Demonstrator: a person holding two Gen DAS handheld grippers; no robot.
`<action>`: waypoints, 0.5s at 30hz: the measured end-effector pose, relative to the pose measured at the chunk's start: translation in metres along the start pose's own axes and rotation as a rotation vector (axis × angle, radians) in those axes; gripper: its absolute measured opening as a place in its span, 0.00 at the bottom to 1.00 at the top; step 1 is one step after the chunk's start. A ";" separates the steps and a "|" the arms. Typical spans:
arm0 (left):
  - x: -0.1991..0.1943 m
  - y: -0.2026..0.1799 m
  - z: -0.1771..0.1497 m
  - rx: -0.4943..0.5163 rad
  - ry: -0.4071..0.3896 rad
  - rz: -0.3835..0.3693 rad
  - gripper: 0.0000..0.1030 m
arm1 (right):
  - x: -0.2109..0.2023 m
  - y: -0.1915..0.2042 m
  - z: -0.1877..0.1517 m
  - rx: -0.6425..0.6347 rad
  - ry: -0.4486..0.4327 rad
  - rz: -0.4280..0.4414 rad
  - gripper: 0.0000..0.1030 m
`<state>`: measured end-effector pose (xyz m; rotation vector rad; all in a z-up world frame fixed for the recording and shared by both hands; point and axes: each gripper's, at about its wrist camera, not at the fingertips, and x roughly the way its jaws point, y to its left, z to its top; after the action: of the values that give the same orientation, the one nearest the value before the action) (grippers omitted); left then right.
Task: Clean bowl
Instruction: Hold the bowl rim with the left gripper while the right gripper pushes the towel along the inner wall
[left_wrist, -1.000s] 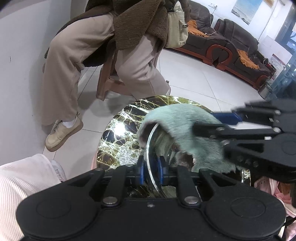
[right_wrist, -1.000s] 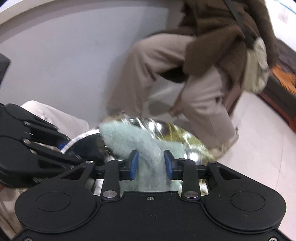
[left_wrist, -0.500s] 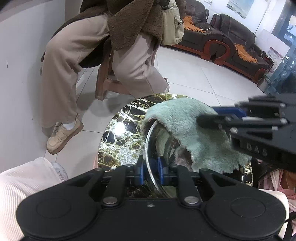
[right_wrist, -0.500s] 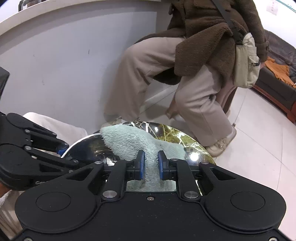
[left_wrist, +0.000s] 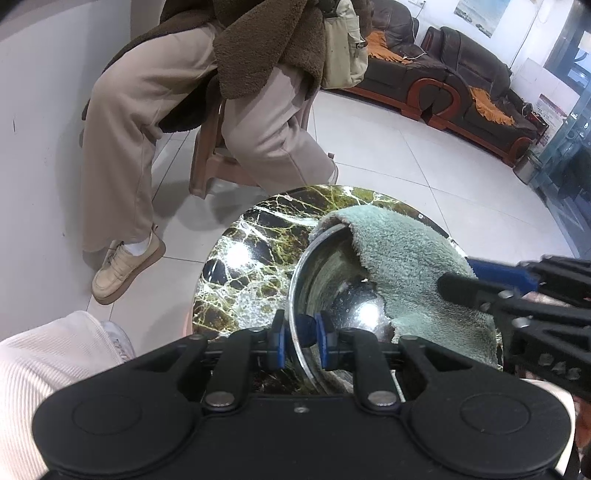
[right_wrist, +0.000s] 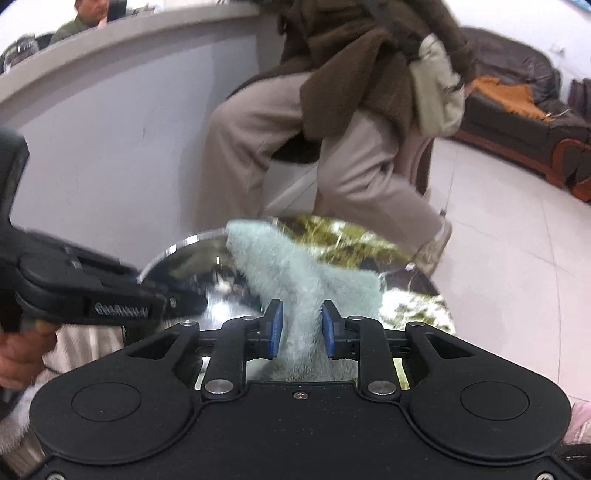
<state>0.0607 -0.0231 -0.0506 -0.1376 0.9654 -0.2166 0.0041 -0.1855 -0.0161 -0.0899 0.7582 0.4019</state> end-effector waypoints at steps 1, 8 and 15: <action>0.000 0.001 0.001 0.000 0.000 -0.001 0.15 | -0.003 -0.001 0.000 0.010 -0.008 -0.006 0.26; 0.002 0.002 0.000 -0.002 0.001 -0.003 0.15 | -0.015 -0.007 -0.008 0.113 -0.053 0.004 0.26; 0.002 -0.002 -0.003 0.000 0.003 0.002 0.17 | -0.016 0.009 -0.015 0.087 -0.066 0.003 0.33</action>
<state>0.0594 -0.0258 -0.0532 -0.1360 0.9686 -0.2156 -0.0199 -0.1855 -0.0153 0.0063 0.7101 0.3723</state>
